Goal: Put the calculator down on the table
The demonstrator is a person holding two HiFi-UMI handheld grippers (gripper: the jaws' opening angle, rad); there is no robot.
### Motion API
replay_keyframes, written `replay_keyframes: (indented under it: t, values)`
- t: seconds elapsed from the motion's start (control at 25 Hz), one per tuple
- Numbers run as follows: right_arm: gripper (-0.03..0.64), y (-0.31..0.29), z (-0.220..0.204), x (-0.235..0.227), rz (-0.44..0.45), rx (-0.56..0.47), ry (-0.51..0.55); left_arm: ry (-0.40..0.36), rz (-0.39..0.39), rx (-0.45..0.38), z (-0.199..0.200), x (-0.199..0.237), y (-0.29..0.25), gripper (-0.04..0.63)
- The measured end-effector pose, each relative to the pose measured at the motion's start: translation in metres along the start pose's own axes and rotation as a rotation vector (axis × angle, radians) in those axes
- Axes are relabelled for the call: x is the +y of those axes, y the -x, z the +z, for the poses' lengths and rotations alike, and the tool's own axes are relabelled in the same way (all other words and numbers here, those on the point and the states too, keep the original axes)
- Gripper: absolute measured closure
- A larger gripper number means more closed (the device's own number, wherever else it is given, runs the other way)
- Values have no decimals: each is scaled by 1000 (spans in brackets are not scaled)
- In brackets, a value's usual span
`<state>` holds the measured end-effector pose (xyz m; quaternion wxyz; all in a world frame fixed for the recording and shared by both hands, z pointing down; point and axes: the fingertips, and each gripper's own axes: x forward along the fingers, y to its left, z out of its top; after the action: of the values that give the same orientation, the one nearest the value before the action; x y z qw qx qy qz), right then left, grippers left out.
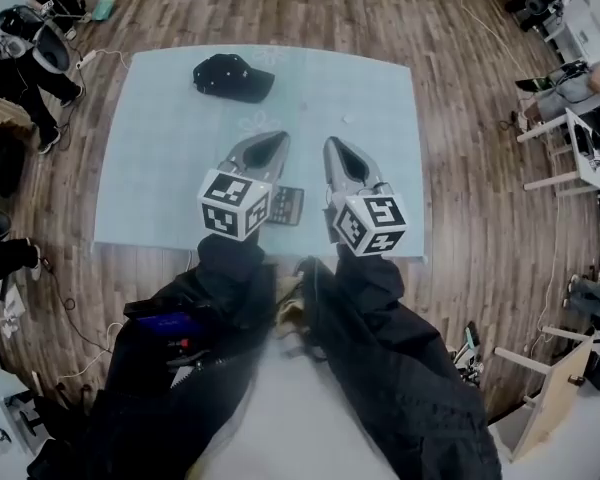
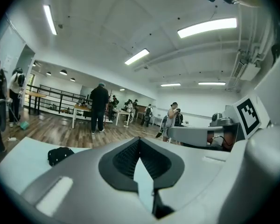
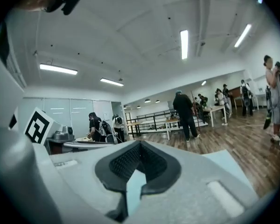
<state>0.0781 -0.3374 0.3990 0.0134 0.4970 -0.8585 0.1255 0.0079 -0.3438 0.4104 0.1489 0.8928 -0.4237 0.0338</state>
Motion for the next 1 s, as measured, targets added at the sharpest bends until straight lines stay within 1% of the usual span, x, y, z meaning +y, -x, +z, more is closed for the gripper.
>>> replay_keyframes:
  t: [0.12,0.24,0.44,0.64,0.88,1.0]
  values:
    - [618,3,30,8,-5,-48,86,-60,-15,-61,31,-13,2,597]
    - [618,6,48,15,-6,-75,153,-106,-28,-103,52,-24,3,597]
    - [618,10,64,22,-12,-94,221,-136,-34,-139,67,-37,3,597]
    - [618,15,82,22,-36,-146,241,-162,-48,-155,75,-46,3,597]
    - [618,15,92,20,-63,-163,250,-188,-49,-178,87,-49,3,597]
    - [618,14,91,22,-59,-169,253,-192,-46,-183,88,-49,4,597]
